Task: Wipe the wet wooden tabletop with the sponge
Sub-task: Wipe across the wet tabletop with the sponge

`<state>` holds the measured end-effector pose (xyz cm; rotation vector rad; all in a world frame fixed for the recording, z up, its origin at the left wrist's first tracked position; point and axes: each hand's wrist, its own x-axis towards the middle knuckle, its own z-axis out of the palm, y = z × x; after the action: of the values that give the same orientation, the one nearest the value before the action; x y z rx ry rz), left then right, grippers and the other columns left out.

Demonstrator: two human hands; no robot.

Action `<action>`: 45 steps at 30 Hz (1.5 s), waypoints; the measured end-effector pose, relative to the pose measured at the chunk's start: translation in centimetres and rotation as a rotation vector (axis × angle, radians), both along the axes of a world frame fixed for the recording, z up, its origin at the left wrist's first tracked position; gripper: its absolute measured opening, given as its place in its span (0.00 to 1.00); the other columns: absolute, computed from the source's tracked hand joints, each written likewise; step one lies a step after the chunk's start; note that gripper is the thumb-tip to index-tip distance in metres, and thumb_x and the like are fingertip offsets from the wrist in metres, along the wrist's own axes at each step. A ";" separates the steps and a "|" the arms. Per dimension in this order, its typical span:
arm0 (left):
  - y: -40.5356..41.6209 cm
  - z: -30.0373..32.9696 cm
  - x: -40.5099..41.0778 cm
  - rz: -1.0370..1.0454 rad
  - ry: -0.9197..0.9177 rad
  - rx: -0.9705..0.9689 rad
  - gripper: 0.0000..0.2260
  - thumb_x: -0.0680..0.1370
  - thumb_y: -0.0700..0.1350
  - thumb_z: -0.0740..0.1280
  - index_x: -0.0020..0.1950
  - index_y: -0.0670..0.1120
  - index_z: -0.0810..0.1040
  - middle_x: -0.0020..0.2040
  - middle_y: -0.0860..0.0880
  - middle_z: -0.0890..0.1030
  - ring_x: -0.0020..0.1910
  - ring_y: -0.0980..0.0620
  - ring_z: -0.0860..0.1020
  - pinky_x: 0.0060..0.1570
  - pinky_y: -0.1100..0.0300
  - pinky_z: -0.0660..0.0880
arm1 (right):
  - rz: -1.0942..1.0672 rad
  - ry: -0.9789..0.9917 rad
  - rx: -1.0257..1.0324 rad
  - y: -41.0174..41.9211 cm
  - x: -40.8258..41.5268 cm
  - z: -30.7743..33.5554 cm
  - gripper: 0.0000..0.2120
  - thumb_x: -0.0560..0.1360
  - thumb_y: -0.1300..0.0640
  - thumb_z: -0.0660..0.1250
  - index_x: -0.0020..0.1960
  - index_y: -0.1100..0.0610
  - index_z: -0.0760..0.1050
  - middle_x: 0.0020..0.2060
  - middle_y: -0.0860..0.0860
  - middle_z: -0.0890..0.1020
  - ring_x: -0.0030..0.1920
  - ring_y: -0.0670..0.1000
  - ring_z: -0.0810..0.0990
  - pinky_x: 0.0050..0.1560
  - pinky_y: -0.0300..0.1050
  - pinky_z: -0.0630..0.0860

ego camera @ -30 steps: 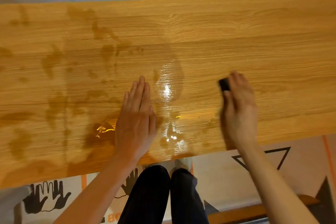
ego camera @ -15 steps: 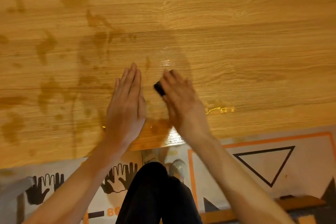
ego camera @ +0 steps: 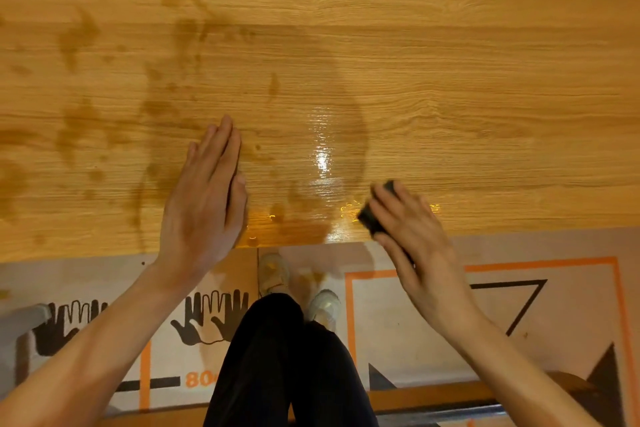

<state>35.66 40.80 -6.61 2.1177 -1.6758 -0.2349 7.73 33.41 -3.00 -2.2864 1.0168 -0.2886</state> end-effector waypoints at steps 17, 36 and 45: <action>-0.1 -0.1 0.2 0.008 0.020 0.027 0.23 0.85 0.42 0.55 0.79 0.36 0.61 0.81 0.41 0.59 0.81 0.44 0.57 0.80 0.56 0.49 | 0.171 -0.031 -0.043 0.6 0.6 -0.9 0.19 0.81 0.60 0.61 0.71 0.58 0.69 0.72 0.51 0.68 0.77 0.49 0.59 0.78 0.51 0.52; -0.3 0.4 0.1 0.021 -0.005 0.029 0.22 0.86 0.43 0.55 0.79 0.38 0.61 0.81 0.43 0.59 0.81 0.50 0.55 0.81 0.54 0.51 | 0.160 -0.008 -0.007 1.7 6.1 0.2 0.18 0.79 0.58 0.62 0.68 0.60 0.73 0.69 0.53 0.73 0.74 0.51 0.62 0.76 0.48 0.54; -0.2 0.5 0.1 0.012 -0.021 0.048 0.22 0.86 0.45 0.52 0.80 0.39 0.60 0.82 0.44 0.58 0.82 0.49 0.55 0.81 0.53 0.51 | -0.113 -0.024 -0.122 1.5 12.1 -1.3 0.16 0.81 0.57 0.61 0.67 0.58 0.74 0.69 0.52 0.73 0.74 0.53 0.65 0.76 0.53 0.56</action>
<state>35.75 40.58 -6.14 2.1715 -1.6845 -0.2522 19.83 34.89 -4.28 -2.3311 1.1468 -0.4350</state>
